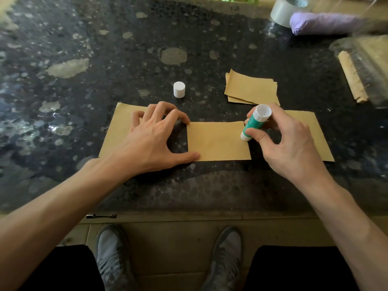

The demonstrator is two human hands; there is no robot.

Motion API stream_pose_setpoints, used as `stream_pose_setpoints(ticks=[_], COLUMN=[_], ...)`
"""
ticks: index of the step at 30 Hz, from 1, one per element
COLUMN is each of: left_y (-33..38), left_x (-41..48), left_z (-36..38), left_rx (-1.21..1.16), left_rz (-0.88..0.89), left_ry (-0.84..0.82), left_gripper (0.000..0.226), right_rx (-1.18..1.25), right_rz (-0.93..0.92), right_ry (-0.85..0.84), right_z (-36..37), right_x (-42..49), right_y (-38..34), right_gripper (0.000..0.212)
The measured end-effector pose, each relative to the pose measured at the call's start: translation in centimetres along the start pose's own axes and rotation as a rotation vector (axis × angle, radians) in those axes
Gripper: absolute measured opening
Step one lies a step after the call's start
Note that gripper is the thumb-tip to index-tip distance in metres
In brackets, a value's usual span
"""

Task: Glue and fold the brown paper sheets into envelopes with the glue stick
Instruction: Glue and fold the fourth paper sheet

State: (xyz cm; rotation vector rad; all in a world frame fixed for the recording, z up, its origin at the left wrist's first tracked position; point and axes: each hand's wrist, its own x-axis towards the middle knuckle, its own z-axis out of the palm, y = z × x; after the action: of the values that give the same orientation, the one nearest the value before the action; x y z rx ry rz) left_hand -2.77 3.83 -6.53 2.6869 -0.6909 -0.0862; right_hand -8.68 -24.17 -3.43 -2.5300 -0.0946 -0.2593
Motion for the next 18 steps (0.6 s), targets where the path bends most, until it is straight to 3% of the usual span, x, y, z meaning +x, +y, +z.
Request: stream_pose_setpoints(ticks=[6, 11, 18], left_y=[-0.1, -0.1, -0.1], left_x=[0.1, 0.1, 0.0], left_z=[0.1, 0.1, 0.0], left_rx=[0.005, 0.006, -0.001], left_rz=[0.006, 0.009, 0.011], left_ry=[0.0, 0.006, 0.005], left_gripper=[0.086, 0.085, 0.085], right_rx=[0.098, 0.4, 0.441], right_rz=[0.038, 0.048, -0.028], right_ry=[0.022, 0.164, 0.096], right_z=[-0.2, -1.1, 0.3], right_x=[0.2, 0.5, 0.7], right_y=[0.6, 0.1, -1.1], right_gripper=[0.027, 0.024, 0.037])
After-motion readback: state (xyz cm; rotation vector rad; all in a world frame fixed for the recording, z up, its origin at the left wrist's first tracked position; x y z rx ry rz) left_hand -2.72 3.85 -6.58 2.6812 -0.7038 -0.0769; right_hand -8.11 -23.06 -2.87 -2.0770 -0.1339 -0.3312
